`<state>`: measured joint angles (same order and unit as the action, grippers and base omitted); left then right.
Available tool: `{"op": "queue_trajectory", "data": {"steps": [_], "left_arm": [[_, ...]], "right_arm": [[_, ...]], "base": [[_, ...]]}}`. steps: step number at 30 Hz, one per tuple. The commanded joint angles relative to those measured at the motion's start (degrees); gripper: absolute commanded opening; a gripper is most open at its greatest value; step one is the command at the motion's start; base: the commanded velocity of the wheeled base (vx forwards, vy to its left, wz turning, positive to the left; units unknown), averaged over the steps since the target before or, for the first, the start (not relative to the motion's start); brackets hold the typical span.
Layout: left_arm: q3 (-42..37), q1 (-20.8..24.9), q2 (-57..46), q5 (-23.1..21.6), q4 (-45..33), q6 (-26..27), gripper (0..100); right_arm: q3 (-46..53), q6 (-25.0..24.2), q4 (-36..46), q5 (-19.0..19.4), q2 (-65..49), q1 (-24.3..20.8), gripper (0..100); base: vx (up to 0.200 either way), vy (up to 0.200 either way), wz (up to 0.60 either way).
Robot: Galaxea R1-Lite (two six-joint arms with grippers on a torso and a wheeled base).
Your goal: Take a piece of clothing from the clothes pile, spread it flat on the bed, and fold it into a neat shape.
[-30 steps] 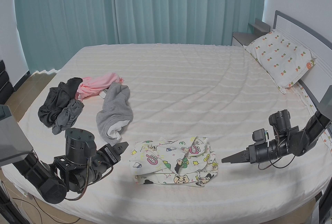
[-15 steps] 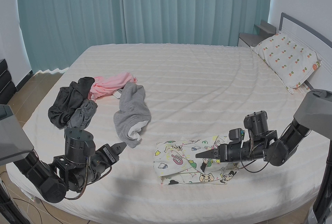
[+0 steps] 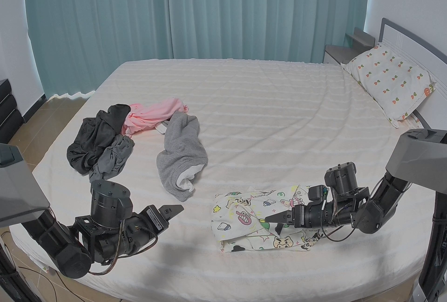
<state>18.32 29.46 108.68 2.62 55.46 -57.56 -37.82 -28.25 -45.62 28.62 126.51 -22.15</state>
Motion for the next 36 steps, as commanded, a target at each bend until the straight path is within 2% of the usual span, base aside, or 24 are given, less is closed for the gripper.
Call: {"op": "queue_trajectory", "data": {"steps": [1, 6, 8, 11, 15, 19, 23, 24, 30, 36], "left_arm": [[-0.2, 0.7, 1.7, 0.0, 0.1, 0.0, 100], [-0.1, 0.6, 1.9, 0.1, 0.1, 0.0, 100], [0.1, 0.8, 2.1, -0.2, 0.1, -0.4, 100], [0.4, 3.3, 3.0, -2.4, 0.2, -1.4, 100], [0.5, 5.0, 4.9, -2.9, 0.3, -1.4, 100], [-0.2, 5.1, 7.3, -2.7, 4.2, -1.3, 100], [-1.5, 5.1, 9.3, -2.4, 8.4, -1.1, 100], [-1.5, 5.1, 9.3, -2.4, 8.8, -1.1, 100], [-1.9, 5.1, 9.4, -2.4, 9.2, -1.1, 100], [-2.2, 5.0, 9.3, -2.1, 9.4, -1.1, 100]], "right_arm": [[0.4, -0.1, -0.2, 0.0, 0.0, -0.3, 100], [-1.6, -0.1, -0.3, -0.3, 2.9, -2.1, 100], [-3.1, -0.1, -0.3, -1.9, 4.5, -2.7, 100], [-4.3, -0.1, 0.0, -2.9, 4.9, -2.7, 100], [-5.2, -0.1, 0.1, -3.3, 5.8, -3.3, 100], [-7.3, -0.3, 0.4, -4.5, 7.2, -3.6, 100], [-8.2, -0.1, 0.4, -8.0, 8.7, -4.7, 100], [-8.2, -0.1, 0.4, -8.2, 8.6, -4.7, 0], [-6.8, 0.3, 1.1, -9.4, 6.9, -4.3, 0], [-1.1, 4.9, 1.4, -9.4, 2.8, -3.2, 0]], "base": [[0.000, 0.000, 0.00], [0.000, 0.000, 0.00], [0.000, 0.000, 0.00], [0.000, 0.000, 0.00], [0.000, 0.000, 0.00], [0.000, 0.000, 0.00], [0.000, 0.000, 0.00], [0.000, 0.000, 0.00], [0.000, 0.000, 0.00], [0.000, 0.000, 0.00]]}}
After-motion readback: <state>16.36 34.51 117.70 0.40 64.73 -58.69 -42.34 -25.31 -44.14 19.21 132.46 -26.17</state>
